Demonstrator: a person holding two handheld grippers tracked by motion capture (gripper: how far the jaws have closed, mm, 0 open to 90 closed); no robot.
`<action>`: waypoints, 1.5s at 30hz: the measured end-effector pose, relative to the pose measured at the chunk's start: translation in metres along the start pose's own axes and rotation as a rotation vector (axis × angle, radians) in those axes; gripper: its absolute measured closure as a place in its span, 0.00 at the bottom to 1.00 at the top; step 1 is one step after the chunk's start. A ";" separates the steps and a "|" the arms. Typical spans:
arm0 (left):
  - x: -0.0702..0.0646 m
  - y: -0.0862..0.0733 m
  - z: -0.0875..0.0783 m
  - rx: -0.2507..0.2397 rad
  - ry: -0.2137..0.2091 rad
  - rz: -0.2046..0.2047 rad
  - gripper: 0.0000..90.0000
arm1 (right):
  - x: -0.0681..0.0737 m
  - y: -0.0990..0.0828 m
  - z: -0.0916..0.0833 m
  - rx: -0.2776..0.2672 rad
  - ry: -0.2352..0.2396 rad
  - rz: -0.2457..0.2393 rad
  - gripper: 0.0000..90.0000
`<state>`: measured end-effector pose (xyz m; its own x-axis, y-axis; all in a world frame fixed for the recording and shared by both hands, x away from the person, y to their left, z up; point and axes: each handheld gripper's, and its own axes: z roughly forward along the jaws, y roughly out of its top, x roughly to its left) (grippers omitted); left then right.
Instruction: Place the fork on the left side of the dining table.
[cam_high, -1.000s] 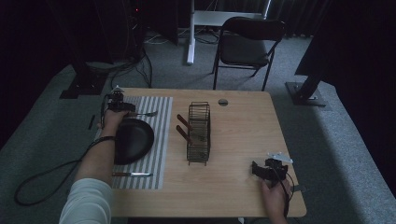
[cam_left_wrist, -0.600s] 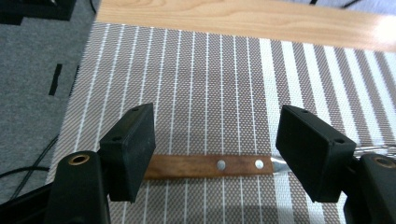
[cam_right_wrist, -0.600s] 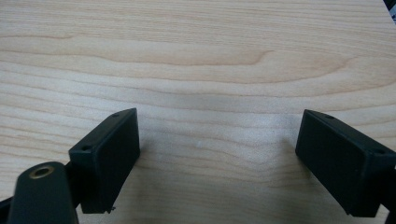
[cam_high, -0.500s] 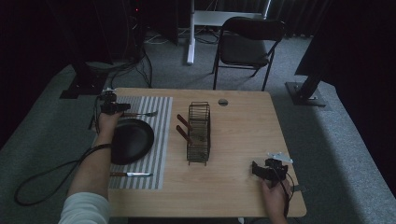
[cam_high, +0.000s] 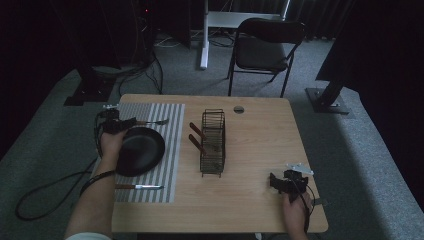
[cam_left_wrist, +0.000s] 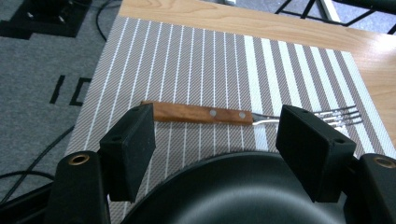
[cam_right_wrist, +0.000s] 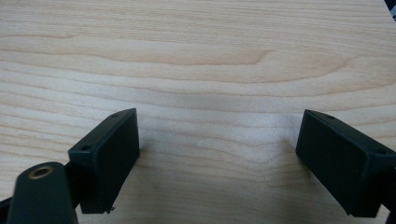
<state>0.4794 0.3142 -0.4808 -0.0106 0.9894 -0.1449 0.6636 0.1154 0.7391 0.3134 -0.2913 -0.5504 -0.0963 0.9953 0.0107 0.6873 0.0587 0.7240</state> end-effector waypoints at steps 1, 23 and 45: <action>0.000 -0.001 -0.002 -0.005 -0.001 0.005 0.32 | 0.000 0.000 0.000 0.000 0.000 0.001 0.14; -0.004 -0.055 -0.061 -0.080 -0.092 0.030 0.32 | 0.000 0.000 0.000 0.002 0.002 -0.002 0.14; -0.007 -0.118 -0.101 -0.145 -0.122 0.090 0.32 | 0.000 0.000 0.000 0.002 0.002 -0.003 0.14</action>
<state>0.3257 0.3027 -0.5009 0.1404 0.9793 -0.1461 0.5431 0.0472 0.8383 0.3131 -0.2912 -0.5503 -0.0999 0.9949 0.0102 0.6884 0.0617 0.7227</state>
